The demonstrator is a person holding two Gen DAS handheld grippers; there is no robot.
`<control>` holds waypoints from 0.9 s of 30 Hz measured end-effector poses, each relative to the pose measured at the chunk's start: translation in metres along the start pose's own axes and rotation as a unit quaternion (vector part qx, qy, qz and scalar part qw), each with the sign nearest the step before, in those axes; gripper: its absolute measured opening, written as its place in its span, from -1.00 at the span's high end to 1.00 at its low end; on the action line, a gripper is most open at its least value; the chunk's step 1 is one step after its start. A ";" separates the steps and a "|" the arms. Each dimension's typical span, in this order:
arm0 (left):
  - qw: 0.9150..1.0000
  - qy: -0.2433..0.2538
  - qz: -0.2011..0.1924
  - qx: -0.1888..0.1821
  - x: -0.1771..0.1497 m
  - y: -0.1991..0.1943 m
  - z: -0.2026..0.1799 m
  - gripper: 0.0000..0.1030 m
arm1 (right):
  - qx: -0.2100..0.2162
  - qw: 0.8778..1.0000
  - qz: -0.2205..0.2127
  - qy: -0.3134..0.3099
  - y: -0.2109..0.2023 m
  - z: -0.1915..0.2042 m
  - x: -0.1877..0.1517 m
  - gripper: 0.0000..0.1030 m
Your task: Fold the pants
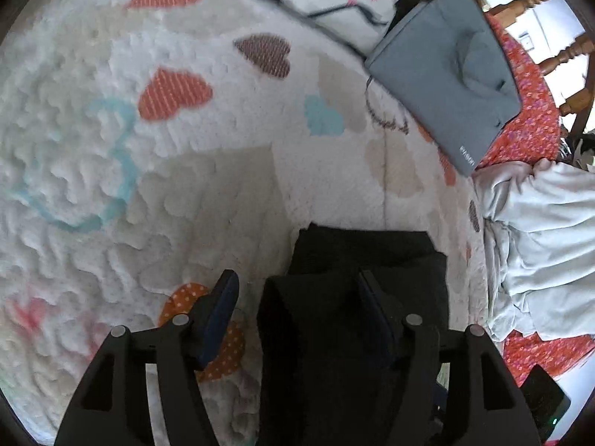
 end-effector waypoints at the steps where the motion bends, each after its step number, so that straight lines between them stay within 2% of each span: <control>1: 1.000 0.004 -0.007 0.003 -0.001 -0.008 -0.001 -0.26 | 0.003 1.000 -0.006 0.006 -0.005 -0.001 0.002 -0.24; 6: 0.999 0.023 -0.038 -0.006 -0.016 -0.040 -0.014 -0.26 | 0.007 0.999 -0.041 0.032 -0.026 -0.013 0.031 -0.26; 8: 0.999 0.021 -0.036 -0.017 -0.026 -0.041 -0.017 -0.26 | 0.026 0.998 -0.034 0.049 -0.020 -0.018 0.051 -0.26; 11: 1.000 0.011 -0.024 -0.006 -0.034 -0.028 -0.013 -0.26 | 0.050 0.996 -0.013 0.076 0.007 -0.029 0.081 -0.25; 14: 1.000 -0.004 -0.010 -0.002 -0.036 -0.019 -0.005 -0.26 | 0.036 0.993 0.015 0.111 0.044 -0.053 0.105 -0.25; 17: 1.000 0.004 -0.023 0.006 -0.037 -0.028 -0.005 -0.26 | -0.002 0.991 0.009 0.135 0.056 -0.078 0.118 -0.16; 18: 0.999 0.010 -0.030 0.011 -0.037 -0.032 -0.005 -0.26 | 0.009 0.989 0.001 0.149 0.052 -0.083 0.120 -0.16; 22: 0.996 0.041 -0.067 0.052 -0.044 -0.053 -0.012 -0.26 | 0.016 0.988 -0.041 0.151 0.015 -0.087 0.110 -0.17; 24: 0.990 0.063 -0.095 0.084 -0.052 -0.064 -0.022 -0.26 | 0.010 0.988 -0.055 0.141 -0.009 -0.087 0.092 -0.21; 27: 0.976 0.094 -0.141 0.138 -0.069 -0.079 -0.041 -0.26 | -0.022 0.990 -0.073 0.119 -0.039 -0.085 0.058 -0.26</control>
Point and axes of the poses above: each gripper's, at about its wrist camera, not at the fingertips, and y roughly the way its jaws point, z to its left, x to its top, the point moved 2 cm from there along y, roughly the way its jaws point, and after that the axes turned 1 degree about y, right-handed, at the moved point
